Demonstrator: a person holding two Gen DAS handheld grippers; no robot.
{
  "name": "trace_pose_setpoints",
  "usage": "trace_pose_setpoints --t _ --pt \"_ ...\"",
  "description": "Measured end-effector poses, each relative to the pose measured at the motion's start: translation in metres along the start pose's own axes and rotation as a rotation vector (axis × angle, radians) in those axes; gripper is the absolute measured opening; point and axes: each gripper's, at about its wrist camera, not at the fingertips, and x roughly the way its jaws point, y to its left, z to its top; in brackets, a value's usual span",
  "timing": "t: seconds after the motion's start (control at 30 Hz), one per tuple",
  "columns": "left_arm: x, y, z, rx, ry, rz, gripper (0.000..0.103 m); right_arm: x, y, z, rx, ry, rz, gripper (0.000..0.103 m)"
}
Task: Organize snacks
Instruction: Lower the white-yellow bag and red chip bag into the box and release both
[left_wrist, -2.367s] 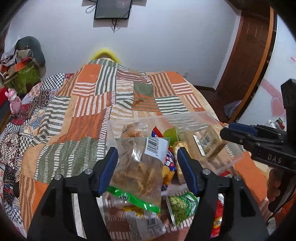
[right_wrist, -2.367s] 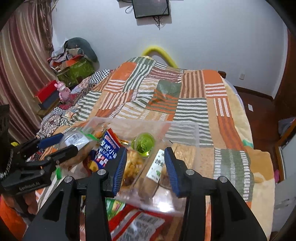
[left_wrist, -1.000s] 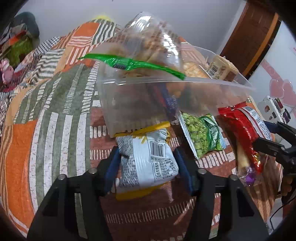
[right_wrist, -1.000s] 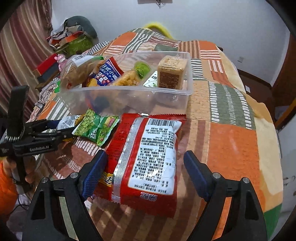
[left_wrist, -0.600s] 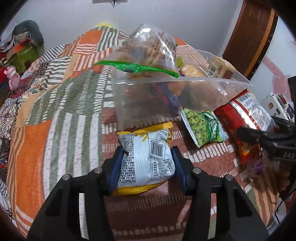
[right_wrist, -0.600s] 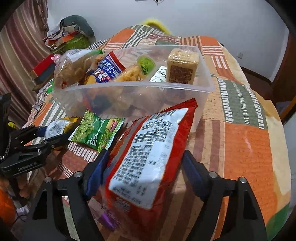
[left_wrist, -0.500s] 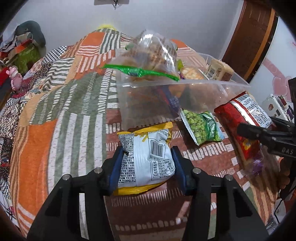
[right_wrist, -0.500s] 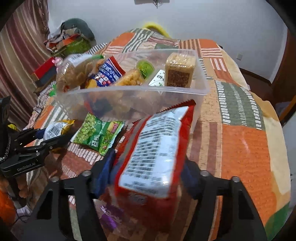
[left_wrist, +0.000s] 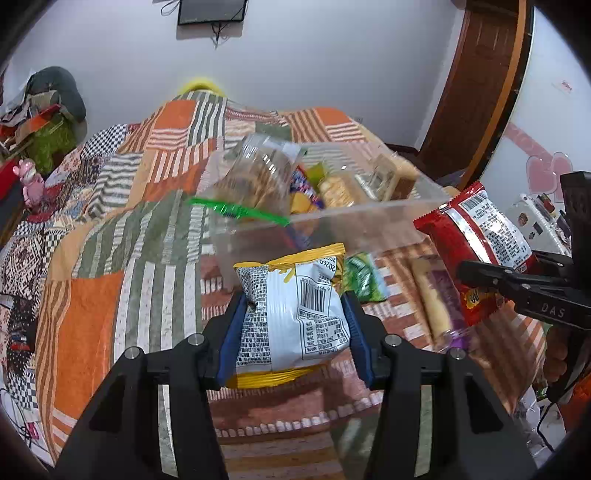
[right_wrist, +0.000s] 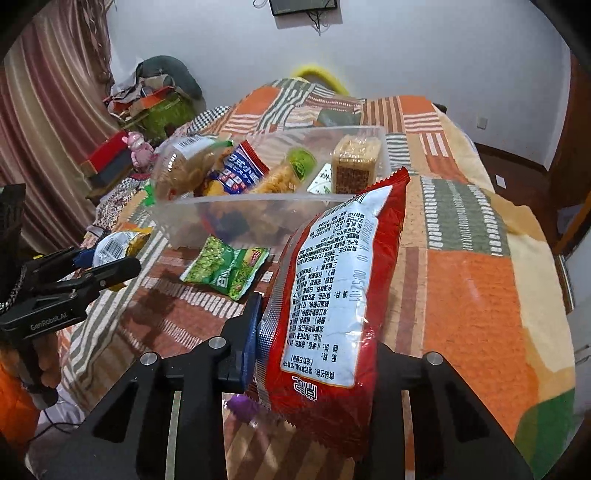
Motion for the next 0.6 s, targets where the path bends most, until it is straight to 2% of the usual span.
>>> trace_pose_setpoints --t 0.3,0.6 --pt "-0.008 -0.017 0.032 0.012 -0.063 -0.026 0.051 -0.023 0.000 0.019 -0.022 -0.085 -0.011 0.029" --pt "-0.003 -0.031 0.069 0.023 -0.112 -0.049 0.051 -0.015 0.004 0.052 -0.056 -0.149 -0.041 0.029"
